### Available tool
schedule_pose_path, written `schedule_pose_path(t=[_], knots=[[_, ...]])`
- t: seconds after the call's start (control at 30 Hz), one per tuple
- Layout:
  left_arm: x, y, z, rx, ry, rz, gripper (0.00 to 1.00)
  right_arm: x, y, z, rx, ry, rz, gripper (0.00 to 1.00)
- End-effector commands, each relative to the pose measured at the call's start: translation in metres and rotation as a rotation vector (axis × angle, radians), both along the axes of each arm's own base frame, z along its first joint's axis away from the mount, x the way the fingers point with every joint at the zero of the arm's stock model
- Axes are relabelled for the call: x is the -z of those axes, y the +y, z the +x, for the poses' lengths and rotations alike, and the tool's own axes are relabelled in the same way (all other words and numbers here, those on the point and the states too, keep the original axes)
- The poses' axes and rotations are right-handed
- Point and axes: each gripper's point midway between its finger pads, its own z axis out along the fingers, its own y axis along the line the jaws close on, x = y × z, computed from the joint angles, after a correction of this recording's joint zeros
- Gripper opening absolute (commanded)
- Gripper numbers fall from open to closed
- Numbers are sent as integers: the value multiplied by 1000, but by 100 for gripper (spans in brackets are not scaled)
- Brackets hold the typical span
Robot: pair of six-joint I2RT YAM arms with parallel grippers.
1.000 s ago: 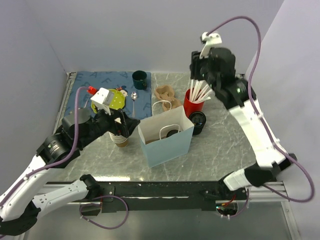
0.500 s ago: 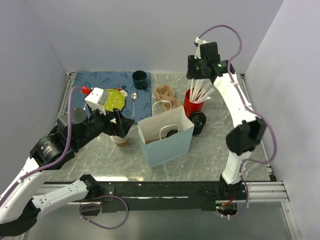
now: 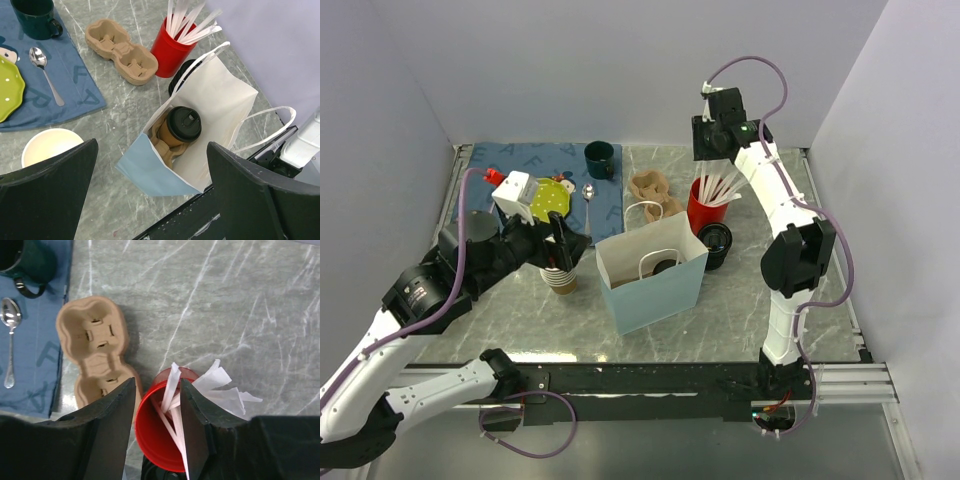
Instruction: Pack the takeout coffee
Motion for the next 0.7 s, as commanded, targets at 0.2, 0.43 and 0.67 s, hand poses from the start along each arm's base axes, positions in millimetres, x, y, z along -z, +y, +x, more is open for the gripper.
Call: schedule_pose_path(t=[0.2,0.43,0.67], knots=[[-17,-5,3,1,-13,-38,97,13,-11,15,29,-15,-45,48],[-16,-5,3,4,-16,-27,97,27,-9,23,21,0,-44,44],[-16,-3,4,-2,-23,-23,97,27,-11,29,36,-1,-52,28]])
